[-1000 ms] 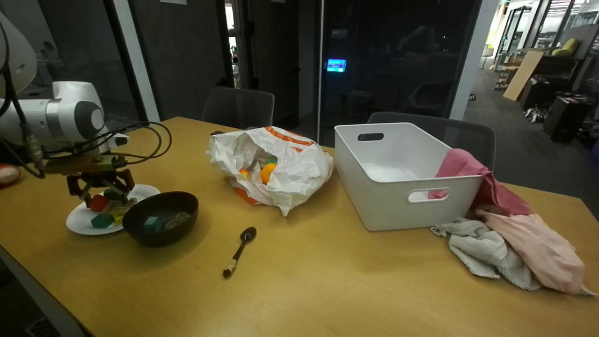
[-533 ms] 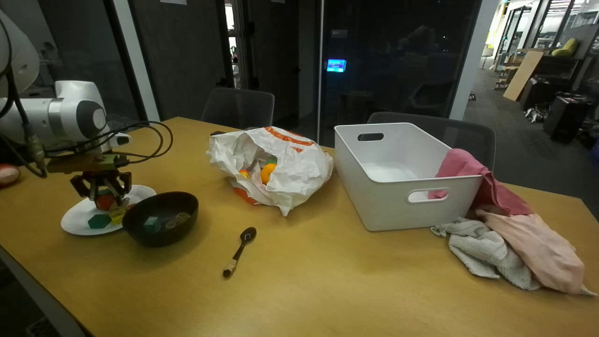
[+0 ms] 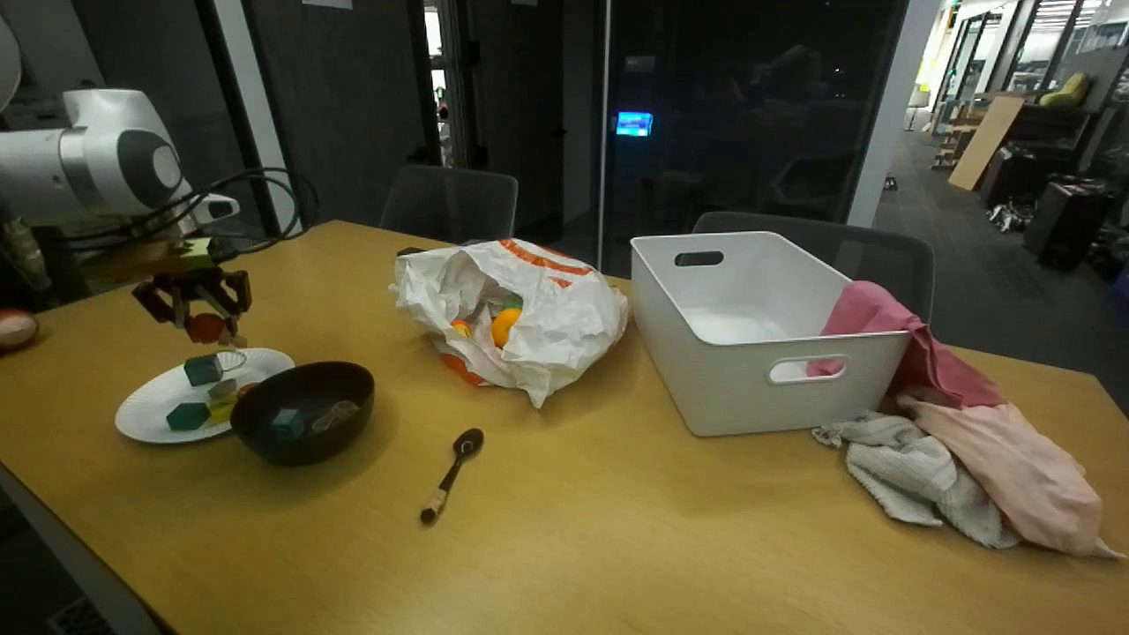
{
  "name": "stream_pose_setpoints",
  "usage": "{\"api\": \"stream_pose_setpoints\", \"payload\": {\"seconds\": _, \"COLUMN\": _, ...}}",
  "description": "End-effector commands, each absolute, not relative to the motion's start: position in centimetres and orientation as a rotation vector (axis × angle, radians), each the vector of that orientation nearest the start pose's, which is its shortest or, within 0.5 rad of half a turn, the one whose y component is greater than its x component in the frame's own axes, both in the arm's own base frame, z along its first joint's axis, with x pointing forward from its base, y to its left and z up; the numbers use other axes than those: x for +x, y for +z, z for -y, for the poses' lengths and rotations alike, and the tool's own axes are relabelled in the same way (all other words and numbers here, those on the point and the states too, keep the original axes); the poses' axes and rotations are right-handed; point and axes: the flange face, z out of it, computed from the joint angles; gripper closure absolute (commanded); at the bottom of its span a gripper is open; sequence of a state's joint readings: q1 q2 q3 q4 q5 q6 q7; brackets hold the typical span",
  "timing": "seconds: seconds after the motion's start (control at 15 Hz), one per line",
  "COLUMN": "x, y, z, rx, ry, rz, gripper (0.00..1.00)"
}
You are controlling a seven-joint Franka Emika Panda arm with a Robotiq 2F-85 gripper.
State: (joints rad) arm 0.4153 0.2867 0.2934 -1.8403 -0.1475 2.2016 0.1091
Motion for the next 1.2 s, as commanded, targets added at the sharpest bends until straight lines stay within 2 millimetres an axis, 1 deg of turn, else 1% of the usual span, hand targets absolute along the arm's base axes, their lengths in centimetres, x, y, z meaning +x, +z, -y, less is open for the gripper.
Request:
{"api": "stream_pose_setpoints", "payload": {"seconds": 0.0, "x": 50.5, "y": 44.3, "z": -35.5, "rx": -3.061, "ry": -0.311, "rz": 0.915, "gripper": 0.74}}
{"api": "stream_pose_setpoints", "payload": {"seconds": 0.13, "x": 51.9, "y": 46.3, "z": -31.9, "rx": -3.110, "ry": -0.368, "rz": 0.778, "gripper": 0.74}}
{"api": "stream_pose_setpoints", "payload": {"seconds": 0.27, "x": 53.0, "y": 47.2, "z": -27.8, "rx": -3.145, "ry": -0.370, "rz": 0.605, "gripper": 0.74}}
{"api": "stream_pose_setpoints", "payload": {"seconds": 0.4, "x": 53.3, "y": 46.8, "z": -23.8, "rx": -3.186, "ry": -0.282, "rz": 0.424, "gripper": 0.74}}
{"api": "stream_pose_setpoints", "payload": {"seconds": 0.53, "x": 52.5, "y": 45.4, "z": -20.9, "rx": -3.229, "ry": -0.133, "rz": 0.294, "gripper": 0.74}}
{"api": "stream_pose_setpoints", "payload": {"seconds": 0.67, "x": 51.5, "y": 43.5, "z": -18.9, "rx": -3.246, "ry": 0.017, "rz": 0.212, "gripper": 0.74}}
{"api": "stream_pose_setpoints", "payload": {"seconds": 0.73, "x": 51.0, "y": 42.7, "z": -18.3, "rx": -3.242, "ry": 0.079, "rz": 0.182, "gripper": 0.74}}
{"api": "stream_pose_setpoints", "payload": {"seconds": 0.93, "x": 50.1, "y": 40.6, "z": -17.4, "rx": -3.224, "ry": 0.192, "rz": 0.149, "gripper": 0.74}}
{"api": "stream_pose_setpoints", "payload": {"seconds": 1.0, "x": 50.1, "y": 40.0, "z": -17.3, "rx": -3.222, "ry": 0.210, "rz": 0.145, "gripper": 0.40}}
{"api": "stream_pose_setpoints", "payload": {"seconds": 1.07, "x": 49.9, "y": 39.7, "z": -17.1, "rx": -3.219, "ry": 0.224, "rz": 0.150, "gripper": 0.23}}
{"api": "stream_pose_setpoints", "payload": {"seconds": 1.13, "x": 49.8, "y": 39.4, "z": -17.0, "rx": -3.214, "ry": 0.228, "rz": 0.146, "gripper": 0.17}}
